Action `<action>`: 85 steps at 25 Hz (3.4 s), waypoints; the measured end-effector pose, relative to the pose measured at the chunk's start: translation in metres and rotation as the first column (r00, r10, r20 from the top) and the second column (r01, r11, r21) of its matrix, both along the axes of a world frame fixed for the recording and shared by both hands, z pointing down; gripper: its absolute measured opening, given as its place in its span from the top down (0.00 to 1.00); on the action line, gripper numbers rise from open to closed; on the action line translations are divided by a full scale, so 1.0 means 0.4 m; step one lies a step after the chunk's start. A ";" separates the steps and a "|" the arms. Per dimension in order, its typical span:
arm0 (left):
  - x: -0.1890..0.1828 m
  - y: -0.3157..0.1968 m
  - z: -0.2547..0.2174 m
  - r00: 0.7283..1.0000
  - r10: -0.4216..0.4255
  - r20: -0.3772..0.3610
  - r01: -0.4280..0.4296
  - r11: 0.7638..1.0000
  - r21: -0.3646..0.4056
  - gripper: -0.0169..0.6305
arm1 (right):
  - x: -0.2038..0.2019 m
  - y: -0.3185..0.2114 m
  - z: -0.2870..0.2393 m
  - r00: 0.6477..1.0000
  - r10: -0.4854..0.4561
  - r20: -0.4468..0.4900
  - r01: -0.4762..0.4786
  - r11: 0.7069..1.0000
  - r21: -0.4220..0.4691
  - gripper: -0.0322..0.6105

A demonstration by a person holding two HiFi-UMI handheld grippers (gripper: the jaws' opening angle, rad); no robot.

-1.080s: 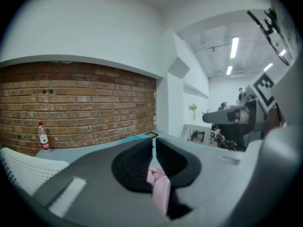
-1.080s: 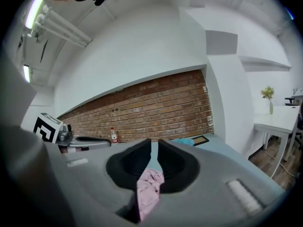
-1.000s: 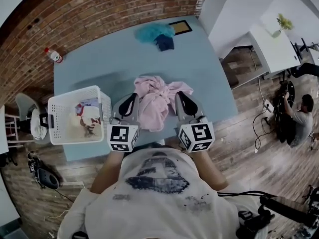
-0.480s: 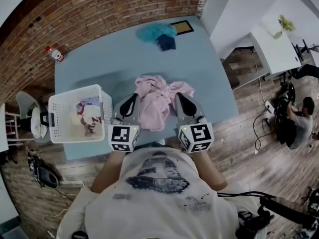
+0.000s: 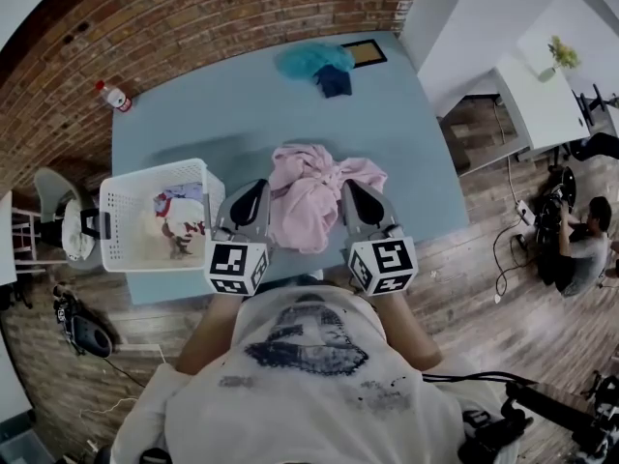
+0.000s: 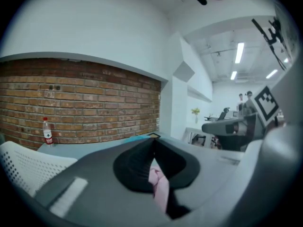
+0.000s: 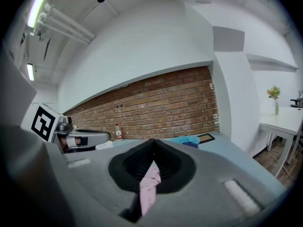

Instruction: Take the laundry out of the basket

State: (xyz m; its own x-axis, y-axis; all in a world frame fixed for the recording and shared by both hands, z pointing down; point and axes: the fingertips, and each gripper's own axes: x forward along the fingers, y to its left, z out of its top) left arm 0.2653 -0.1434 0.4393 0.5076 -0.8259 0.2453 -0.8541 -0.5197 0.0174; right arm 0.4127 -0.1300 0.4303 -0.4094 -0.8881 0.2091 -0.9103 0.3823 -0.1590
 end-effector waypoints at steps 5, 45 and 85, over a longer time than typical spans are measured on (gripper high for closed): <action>-0.090 0.020 -0.033 0.999 -0.042 -0.006 0.042 0.999 0.008 0.99 | -0.097 -0.008 0.003 0.998 -0.064 0.005 0.064 0.998 0.000 0.95; -1.144 0.095 0.050 0.988 -0.153 0.002 0.153 0.986 -0.068 0.99 | -1.093 0.004 0.110 0.974 -0.215 -0.070 0.196 0.958 -0.211 0.95; -1.174 -0.067 0.110 0.998 -0.054 0.014 0.056 0.987 -0.151 0.99 | -1.304 -0.073 0.523 0.762 -0.628 -0.159 0.348 0.604 -0.717 0.10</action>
